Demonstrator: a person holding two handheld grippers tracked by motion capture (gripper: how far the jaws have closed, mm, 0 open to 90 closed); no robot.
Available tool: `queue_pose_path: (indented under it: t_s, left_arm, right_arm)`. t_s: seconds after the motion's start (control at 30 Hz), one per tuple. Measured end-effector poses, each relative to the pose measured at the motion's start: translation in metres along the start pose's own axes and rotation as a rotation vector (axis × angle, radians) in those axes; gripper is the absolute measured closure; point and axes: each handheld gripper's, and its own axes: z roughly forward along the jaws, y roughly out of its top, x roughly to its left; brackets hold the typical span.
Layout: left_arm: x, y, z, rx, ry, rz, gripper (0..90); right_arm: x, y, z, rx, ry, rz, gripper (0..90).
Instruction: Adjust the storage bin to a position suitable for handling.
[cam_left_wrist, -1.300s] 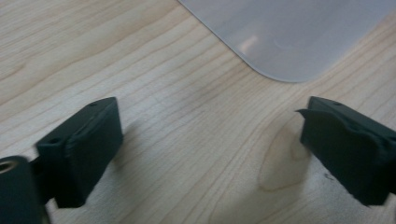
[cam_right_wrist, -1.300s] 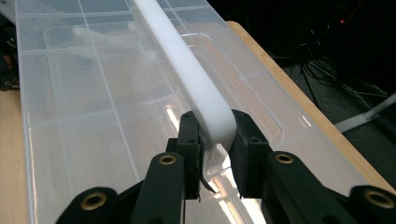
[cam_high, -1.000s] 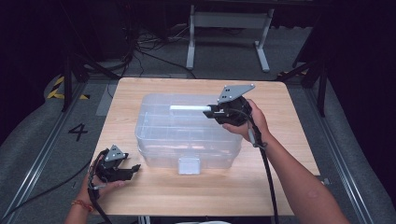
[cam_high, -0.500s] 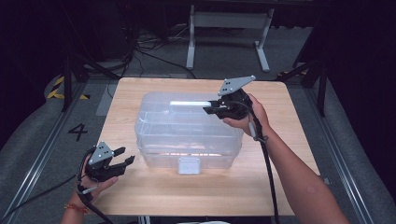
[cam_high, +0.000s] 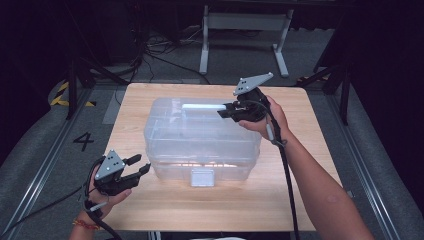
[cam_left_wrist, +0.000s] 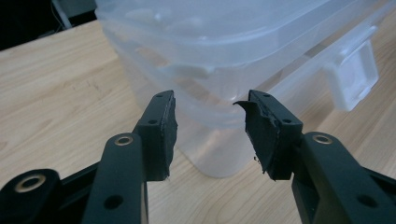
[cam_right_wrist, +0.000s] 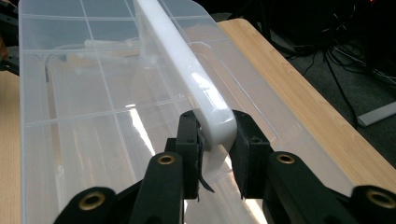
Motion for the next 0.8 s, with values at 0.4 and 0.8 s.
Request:
queue_pose_path:
  t_s: [0.4,0.8]
  left_arm:
    - [-0.007,0.008,0.009,-0.034,-0.022,-0.03,67.2]
    - [-0.01,0.009,0.011,-0.052,-0.001,-0.018,80.8]
  right_arm:
    - [-0.002,0.006,0.0,0.009,-0.028,-0.012,73.4]
    - [0.004,0.005,0.0,-0.002,-0.07,-0.034,70.6]
